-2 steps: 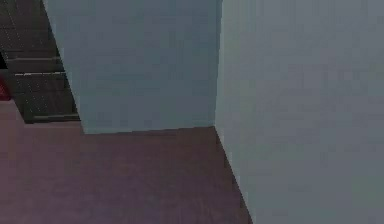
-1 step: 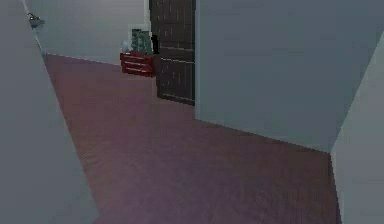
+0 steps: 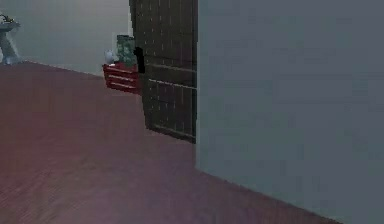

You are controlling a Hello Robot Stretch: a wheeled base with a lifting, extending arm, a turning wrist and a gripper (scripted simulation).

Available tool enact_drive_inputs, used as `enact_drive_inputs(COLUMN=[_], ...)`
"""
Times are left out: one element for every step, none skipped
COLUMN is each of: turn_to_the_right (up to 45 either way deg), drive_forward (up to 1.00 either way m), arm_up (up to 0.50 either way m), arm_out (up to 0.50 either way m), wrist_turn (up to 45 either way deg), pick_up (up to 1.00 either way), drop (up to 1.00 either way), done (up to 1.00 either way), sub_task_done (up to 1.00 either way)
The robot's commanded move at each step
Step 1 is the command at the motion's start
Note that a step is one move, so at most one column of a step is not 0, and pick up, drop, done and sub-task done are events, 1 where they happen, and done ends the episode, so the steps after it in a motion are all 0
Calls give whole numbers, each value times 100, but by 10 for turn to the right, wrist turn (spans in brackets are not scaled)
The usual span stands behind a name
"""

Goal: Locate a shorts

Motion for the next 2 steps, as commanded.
enact_drive_inputs(turn_to_the_right=[-120, 0], drive_forward=[0, 20], arm_up=[0, 0], arm_out=[0, 0], wrist_turn=[0, 0], pick_up=[0, 0], drop=[0, 0], done=[0, 0], sub_task_done=[0, 0])
